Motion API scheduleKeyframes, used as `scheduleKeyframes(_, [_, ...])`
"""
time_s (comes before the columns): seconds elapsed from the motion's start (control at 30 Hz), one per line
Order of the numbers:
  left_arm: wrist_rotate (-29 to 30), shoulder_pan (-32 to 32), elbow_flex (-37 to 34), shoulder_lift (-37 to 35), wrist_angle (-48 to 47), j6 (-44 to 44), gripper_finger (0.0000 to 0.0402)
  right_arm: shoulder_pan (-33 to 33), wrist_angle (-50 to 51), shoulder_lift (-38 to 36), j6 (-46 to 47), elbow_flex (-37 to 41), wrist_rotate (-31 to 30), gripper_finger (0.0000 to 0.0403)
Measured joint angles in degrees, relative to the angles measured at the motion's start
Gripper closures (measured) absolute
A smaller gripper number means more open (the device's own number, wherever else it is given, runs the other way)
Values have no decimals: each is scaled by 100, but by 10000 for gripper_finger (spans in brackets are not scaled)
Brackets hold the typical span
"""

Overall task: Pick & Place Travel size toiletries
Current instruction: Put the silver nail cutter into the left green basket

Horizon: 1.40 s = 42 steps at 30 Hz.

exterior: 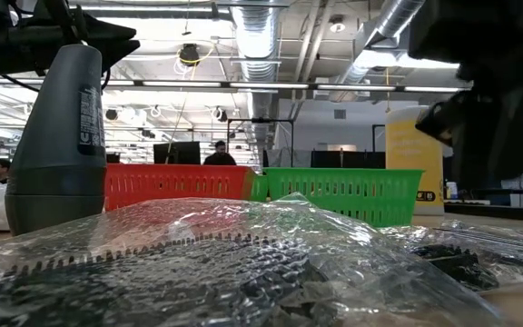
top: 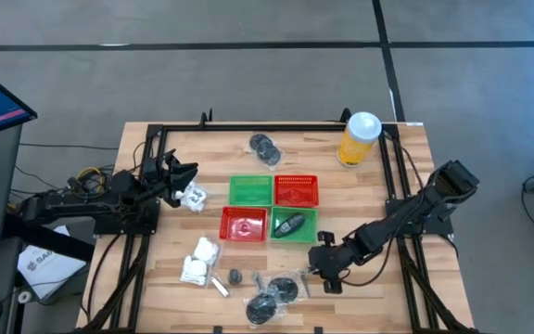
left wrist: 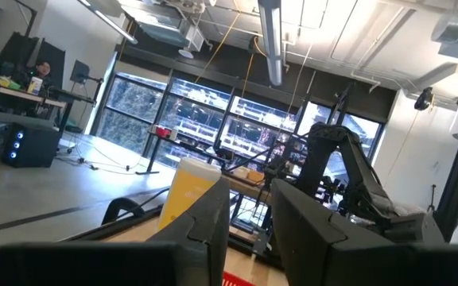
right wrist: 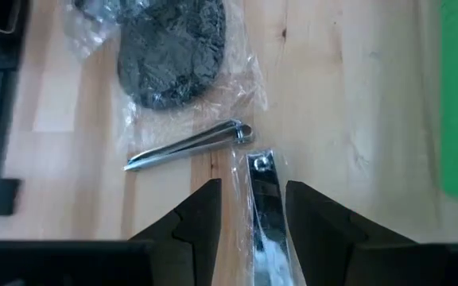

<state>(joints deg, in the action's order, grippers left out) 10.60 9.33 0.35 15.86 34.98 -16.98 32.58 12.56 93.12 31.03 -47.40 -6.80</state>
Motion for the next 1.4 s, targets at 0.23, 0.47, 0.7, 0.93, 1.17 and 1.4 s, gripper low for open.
scheduleKeyframes(0.23, [1,1,-1,82,-7,-1,314,2,-233,612,14,11,67,271])
scheduleKeyframes(0.47, [3,1,-1,129,30,0,314,0,-292,728,35,-20,-8,271])
scheduleKeyframes(0.7, [1,1,-1,146,44,-1,314,0,-204,732,51,-18,-150,321])
scheduleKeyframes(0.93, [1,-1,1,146,72,-1,314,34,-214,732,-107,-11,-165,363])
scheduleKeyframes(1.17, [1,0,0,146,88,-1,314,37,-113,552,-143,26,-166,363])
scheduleKeyframes(1.4, [1,1,-1,146,111,-1,314,29,-142,130,-357,22,-352,363])
